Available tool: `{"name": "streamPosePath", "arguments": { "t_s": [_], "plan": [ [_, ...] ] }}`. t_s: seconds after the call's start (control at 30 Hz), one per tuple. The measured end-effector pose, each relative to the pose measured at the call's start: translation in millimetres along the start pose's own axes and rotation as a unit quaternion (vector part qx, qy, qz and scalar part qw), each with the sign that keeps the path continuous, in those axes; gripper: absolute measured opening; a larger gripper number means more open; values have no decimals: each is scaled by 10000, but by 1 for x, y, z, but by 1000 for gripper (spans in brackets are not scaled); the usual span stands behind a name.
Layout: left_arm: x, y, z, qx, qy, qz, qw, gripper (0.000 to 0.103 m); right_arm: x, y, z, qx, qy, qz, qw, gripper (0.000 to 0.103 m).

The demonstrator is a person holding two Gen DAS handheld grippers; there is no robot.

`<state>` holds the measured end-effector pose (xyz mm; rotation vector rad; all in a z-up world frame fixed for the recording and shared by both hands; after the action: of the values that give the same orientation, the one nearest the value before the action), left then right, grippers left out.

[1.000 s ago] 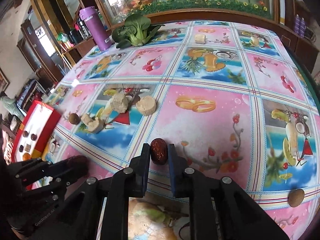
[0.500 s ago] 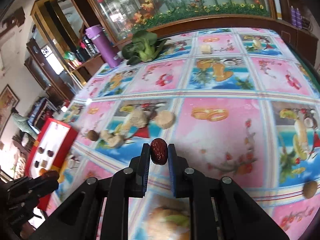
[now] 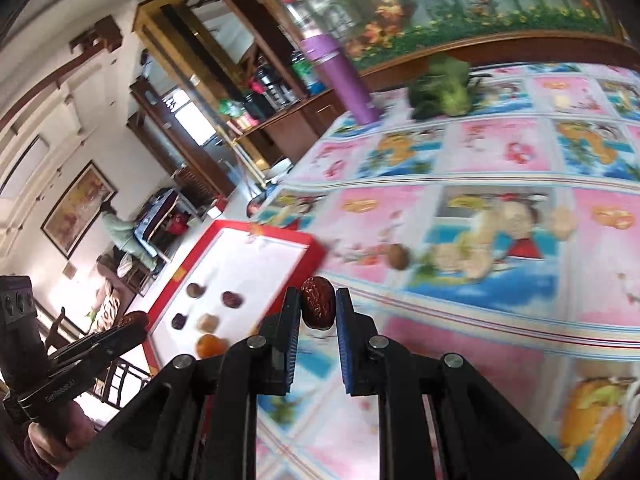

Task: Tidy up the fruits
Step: 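Carry both dates over the tray and open both grippers to release them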

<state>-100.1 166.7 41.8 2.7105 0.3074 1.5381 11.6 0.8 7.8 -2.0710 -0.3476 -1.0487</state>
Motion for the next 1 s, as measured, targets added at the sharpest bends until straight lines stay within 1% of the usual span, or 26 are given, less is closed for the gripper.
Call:
{"name": "streamPosePath", "arguments": {
  "t_s": [0.2,0.3,0.37,0.5,0.6,0.7,0.83,0.93,1.0],
  "plan": [
    [-8,-62,-7,496,24,-247,9985,18,-14,-62,38,324,-315,-416,9981,15],
    [-14,-82,-5,654,-38,-294,9974,18,-17,-84,55,386,-442,-624,9963,15],
    [-18,-92,-5,721,-85,-297,9969,18,-20,-92,66,342,-511,-744,9953,15],
    [-23,-97,1,793,-183,-189,9965,18,-30,-91,80,209,-668,-881,9937,15],
    [-28,-99,9,813,-298,-153,9961,18,-38,-84,89,172,-853,-846,9926,15],
    [-28,-94,13,798,-320,-49,9963,18,-48,-81,96,123,-944,-906,9913,15],
    [-28,-79,18,775,-341,259,9961,18,-53,-82,96,243,-991,-895,9907,15],
    [-34,-73,25,726,-469,307,9958,19,-58,-82,97,267,-1055,-979,9892,15],
    [-39,-71,29,749,-551,329,9951,19,-63,-80,99,258,-1176,-1000,9877,15]
  ]
}}
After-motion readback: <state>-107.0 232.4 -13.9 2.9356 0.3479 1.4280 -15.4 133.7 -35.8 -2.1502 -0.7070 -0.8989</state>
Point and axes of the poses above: each gripper's, at about its wrist camera, not at the fingertips, and z roughly the way its jaws point, y to its right, x to its top, the point moved 8 cm from there along z, roughly the way its jaws point, and after that the axes turned 12 degrees about y, right-handed, at the moved point
